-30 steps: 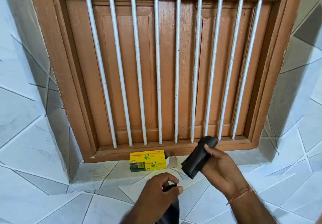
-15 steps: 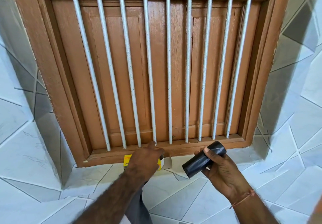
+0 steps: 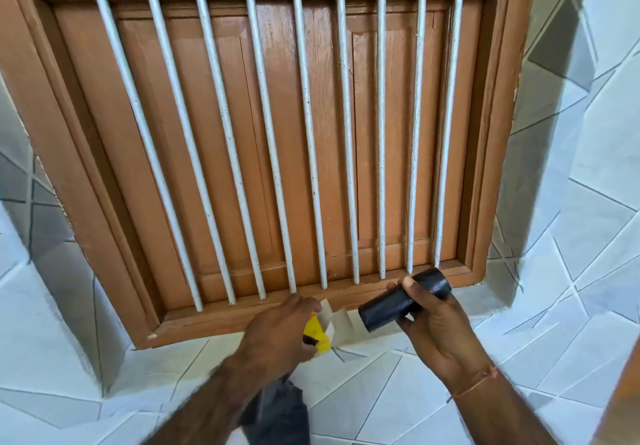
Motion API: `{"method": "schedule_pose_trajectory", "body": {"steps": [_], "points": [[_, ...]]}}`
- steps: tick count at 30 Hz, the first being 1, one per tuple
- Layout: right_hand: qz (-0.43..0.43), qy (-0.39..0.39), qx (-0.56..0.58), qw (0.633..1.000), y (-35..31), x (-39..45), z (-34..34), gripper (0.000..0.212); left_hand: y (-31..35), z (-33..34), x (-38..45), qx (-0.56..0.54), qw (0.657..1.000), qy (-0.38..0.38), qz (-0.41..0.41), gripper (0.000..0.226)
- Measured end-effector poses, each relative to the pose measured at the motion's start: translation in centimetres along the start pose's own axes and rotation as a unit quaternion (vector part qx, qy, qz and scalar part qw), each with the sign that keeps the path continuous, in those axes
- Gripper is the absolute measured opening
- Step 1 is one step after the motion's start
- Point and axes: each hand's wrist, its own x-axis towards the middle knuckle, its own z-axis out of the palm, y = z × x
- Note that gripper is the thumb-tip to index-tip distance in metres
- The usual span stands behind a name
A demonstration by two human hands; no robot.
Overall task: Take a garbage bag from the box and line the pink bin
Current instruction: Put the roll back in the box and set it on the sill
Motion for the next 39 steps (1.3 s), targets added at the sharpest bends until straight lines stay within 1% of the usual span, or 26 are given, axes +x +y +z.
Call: {"method": "schedule_pose_trajectory", "body": {"steps": [3, 5, 6, 8, 9, 10, 12, 14, 16, 19, 22, 24, 28, 31, 34, 36, 39], "points": [[-0.054, -0.009, 0.014, 0.998, -0.2, 0.1, 2.8, 0.042, 1.7, -0.6, -2.1, -0.065, 0.997, 0.041, 0.031, 0.066], [-0.09, -0.03, -0.006, 0.996, 0.3, -0.1, 4.8, 0.045, 2.7, -1.0, -2.8, -0.098, 0.993, 0.057, 0.028, 0.068], [-0.106, -0.03, -0.024, 0.994, 0.6, -0.4, 5.7, 0.052, 3.1, -1.2, -3.0, -0.112, 0.991, 0.066, 0.02, 0.068], [-0.137, -0.013, -0.072, 0.988, 1.4, -1.1, 7.1, 0.074, 3.6, -1.5, -3.3, -0.135, 0.988, 0.079, 0.004, 0.065], [-0.153, -0.004, -0.095, 0.984, 1.7, -1.4, 7.4, 0.081, 3.6, -1.6, -3.4, -0.149, 0.985, 0.082, -0.004, 0.065], [-0.168, 0.005, -0.115, 0.979, 2.0, -1.7, 7.7, 0.08, 3.6, -1.6, -3.6, -0.164, 0.983, 0.087, -0.014, 0.064], [-0.189, 0.025, -0.155, 0.969, 2.3, -1.9, 7.6, 0.063, 3.5, -1.7, -3.9, -0.188, 0.977, 0.1, -0.032, 0.066], [-0.197, 0.028, -0.193, 0.961, 2.7, -2.0, 7.2, 0.049, 3.3, -1.8, -4.1, -0.196, 0.973, 0.112, -0.044, 0.069], [-0.2, 0.021, -0.227, 0.953, 3.1, -2.0, 6.7, 0.044, 3.2, -2.0, -4.1, -0.185, 0.975, 0.111, -0.048, 0.072], [-0.2, 0.002, -0.269, 0.942, 2.9, -2.1, 6.3, 0.042, 3.2, -2.1, -4.2, -0.161, 0.981, 0.097, -0.045, 0.075], [-0.18, -0.022, -0.297, 0.937, 2.2, -2.4, 6.2, 0.049, 3.0, -2.4, -4.0, -0.145, 0.983, 0.098, -0.048, 0.076], [-0.168, -0.033, -0.3, 0.938, 2.0, -2.5, 6.1, 0.052, 3.1, -2.6, -3.9, -0.137, 0.985, 0.097, -0.048, 0.076], [-0.195, -0.021, -0.249, 0.948, 2.7, -2.7, 6.2, 0.057, 3.5, -2.5, -3.9, -0.149, 0.983, 0.104, -0.033, 0.076], [-0.204, -0.029, -0.298, 0.932, 3.1, -2.9, 6.5, 0.06, 3.8, -2.5, -3.8, -0.157, 0.98, 0.116, -0.03, 0.076], [-0.168, -0.04, -0.323, 0.931, 3.2, -2.4, 6.2, 0.06, 3.7, -2.3, -3.8, -0.166, 0.978, 0.12, -0.031, 0.076], [-0.141, -0.061, -0.347, 0.925, 3.4, -2.2, 6.1, 0.063, 3.8, -2.1, -3.7, -0.175, 0.976, 0.125, -0.03, 0.077], [-0.112, -0.092, -0.398, 0.906, 4.0, -2.3, 6.1, 0.061, 4.1, -1.9, -3.5, -0.19, 0.973, 0.125, -0.031, 0.077]]}}
